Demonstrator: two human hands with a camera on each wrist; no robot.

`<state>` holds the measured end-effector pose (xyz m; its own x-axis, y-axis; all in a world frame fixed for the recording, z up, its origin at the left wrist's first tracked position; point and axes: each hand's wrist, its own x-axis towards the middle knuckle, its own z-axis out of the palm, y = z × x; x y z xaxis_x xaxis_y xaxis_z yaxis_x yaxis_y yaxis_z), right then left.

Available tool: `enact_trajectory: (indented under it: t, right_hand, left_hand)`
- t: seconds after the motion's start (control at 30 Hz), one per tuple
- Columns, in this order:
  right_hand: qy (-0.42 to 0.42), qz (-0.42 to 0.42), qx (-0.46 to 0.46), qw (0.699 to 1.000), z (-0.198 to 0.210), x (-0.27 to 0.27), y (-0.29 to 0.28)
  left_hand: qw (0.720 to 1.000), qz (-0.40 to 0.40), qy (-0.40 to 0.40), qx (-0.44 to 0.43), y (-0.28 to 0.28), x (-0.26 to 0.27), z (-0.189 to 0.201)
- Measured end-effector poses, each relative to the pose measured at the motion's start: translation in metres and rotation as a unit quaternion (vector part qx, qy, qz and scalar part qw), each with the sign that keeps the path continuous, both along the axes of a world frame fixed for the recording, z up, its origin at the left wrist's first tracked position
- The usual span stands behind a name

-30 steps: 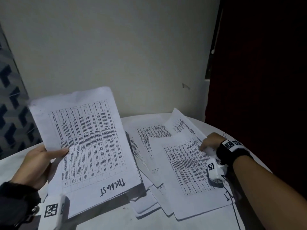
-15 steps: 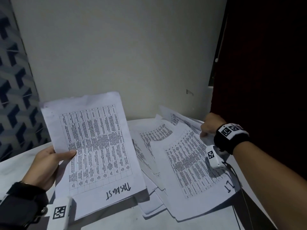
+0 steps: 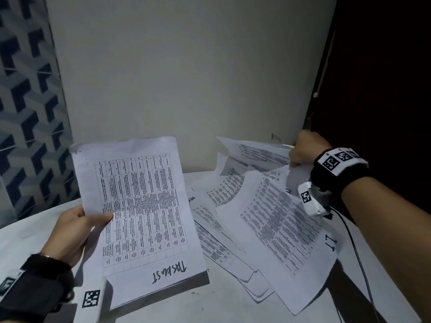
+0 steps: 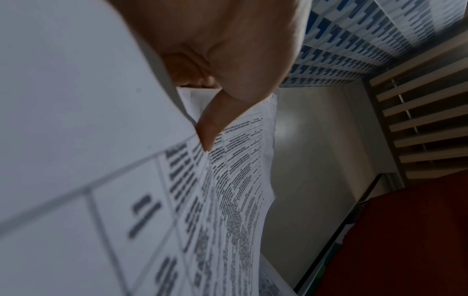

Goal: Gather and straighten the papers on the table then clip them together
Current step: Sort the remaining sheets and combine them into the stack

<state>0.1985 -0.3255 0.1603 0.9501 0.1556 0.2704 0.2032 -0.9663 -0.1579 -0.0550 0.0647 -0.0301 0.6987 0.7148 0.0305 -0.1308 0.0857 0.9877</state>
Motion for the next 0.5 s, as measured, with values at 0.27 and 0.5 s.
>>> enact_trajectory:
  t: [0.27,0.5]
  right_hand:
    - [-0.035,0.014,-0.024,0.999,0.022,-0.009,0.017]
    - [-0.076,0.012,-0.027,0.997,0.032,-0.006,0.018]
  left_hand:
    - [1.000,0.011,0.009,0.010,0.004,-0.003,-0.002]
    - [0.999,0.018,0.025,0.021,0.003,-0.006,-0.001]
